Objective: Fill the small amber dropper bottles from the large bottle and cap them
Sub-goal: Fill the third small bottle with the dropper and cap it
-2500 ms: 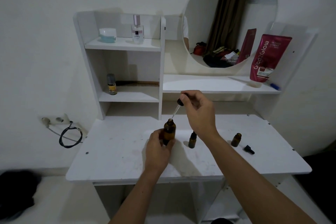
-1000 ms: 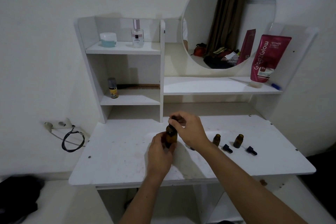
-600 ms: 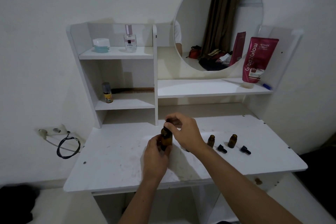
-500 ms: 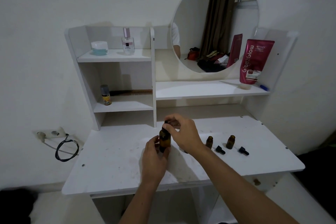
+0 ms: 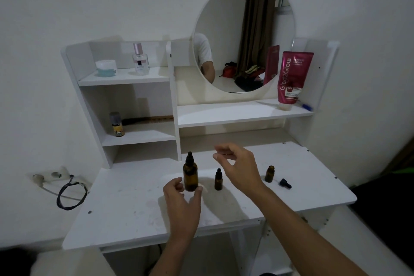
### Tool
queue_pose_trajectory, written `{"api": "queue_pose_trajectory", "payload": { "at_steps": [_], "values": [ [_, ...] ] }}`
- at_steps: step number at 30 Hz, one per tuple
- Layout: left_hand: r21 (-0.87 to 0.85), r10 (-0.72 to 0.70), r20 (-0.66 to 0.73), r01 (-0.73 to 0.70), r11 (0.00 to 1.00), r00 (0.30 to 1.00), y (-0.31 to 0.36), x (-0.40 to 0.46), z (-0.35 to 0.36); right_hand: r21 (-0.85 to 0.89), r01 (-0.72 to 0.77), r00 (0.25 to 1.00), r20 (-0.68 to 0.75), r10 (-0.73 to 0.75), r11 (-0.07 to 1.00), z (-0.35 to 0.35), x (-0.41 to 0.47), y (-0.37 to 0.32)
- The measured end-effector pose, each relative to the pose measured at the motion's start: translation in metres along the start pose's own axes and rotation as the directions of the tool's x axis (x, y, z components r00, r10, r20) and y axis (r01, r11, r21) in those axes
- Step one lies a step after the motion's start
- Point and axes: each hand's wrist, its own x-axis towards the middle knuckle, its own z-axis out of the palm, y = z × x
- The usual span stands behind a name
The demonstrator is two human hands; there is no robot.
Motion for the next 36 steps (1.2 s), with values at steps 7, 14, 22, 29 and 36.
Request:
{"api": "queue_pose_trajectory", "payload": {
  "at_steps": [7, 14, 22, 29, 36],
  "values": [
    [-0.044, 0.098, 0.183, -0.091, 0.995, 0.978, 0.022, -0.036, 0.032, -0.032, -0.089, 0.991, -0.105, 0.086, 0.995, -0.049, -0.027, 0.034],
    [-0.010, 0.210, 0.429, -0.228, 0.974, 0.879, 0.036, -0.047, 0.069, -0.171, -0.270, 0.953, -0.185, 0.239, 0.947, -0.079, -0.060, 0.088],
    [0.041, 0.226, 0.418, -0.267, 0.963, 0.880, 0.047, -0.033, 0.102, -0.324, -0.356, 0.934, -0.079, 0.350, 0.877, -0.056, -0.074, 0.113],
    [0.029, 0.138, 0.423, -0.165, 0.986, 0.896, 0.039, -0.022, 0.119, -0.260, -0.383, 0.923, -0.145, 0.356, 0.887, -0.057, -0.074, 0.113],
    [-0.020, 0.152, 0.369, -0.156, 0.988, 0.917, 0.032, -0.016, 0.123, 0.060, -0.376, 0.893, -0.243, 0.379, 0.924, -0.076, -0.069, 0.099]
  ]
}}
